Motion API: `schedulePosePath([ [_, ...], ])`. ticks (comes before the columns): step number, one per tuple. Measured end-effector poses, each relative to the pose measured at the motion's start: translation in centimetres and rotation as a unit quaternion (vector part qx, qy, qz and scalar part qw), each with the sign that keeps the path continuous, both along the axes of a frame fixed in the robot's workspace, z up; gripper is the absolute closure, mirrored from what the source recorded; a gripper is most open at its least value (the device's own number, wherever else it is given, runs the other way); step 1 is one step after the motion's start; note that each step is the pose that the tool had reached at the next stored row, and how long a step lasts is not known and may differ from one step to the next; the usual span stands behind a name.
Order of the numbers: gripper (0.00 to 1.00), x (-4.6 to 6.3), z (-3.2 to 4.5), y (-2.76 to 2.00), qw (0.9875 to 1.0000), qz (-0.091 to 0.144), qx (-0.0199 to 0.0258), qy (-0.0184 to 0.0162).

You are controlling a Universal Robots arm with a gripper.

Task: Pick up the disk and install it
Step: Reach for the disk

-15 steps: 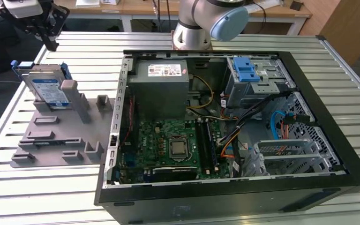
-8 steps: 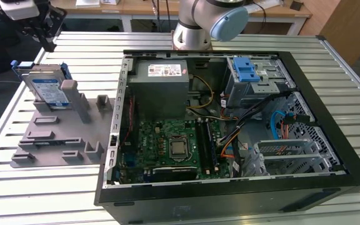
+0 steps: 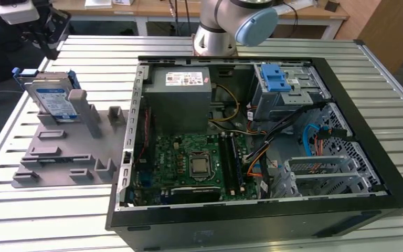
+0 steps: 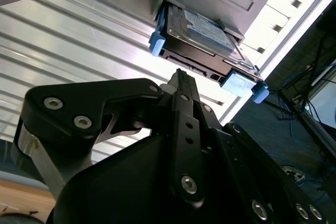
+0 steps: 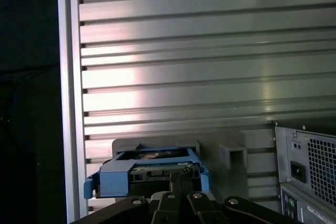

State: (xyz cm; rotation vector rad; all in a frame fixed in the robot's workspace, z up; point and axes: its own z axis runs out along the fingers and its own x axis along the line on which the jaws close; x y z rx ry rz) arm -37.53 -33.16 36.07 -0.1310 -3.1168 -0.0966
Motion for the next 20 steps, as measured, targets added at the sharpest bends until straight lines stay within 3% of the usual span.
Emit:
schedulePosePath([
  [7,0.89,-0.7,-0.19,-0.37,1.0,0.0,0.0,0.0006],
  [12,0.89,-1.0,-0.34,-1.08,1.0,0.001,0.0,0.0008],
  [20,0.89,-1.7,-0.57,-1.78,0.9999,0.012,0.0,0.0007],
])
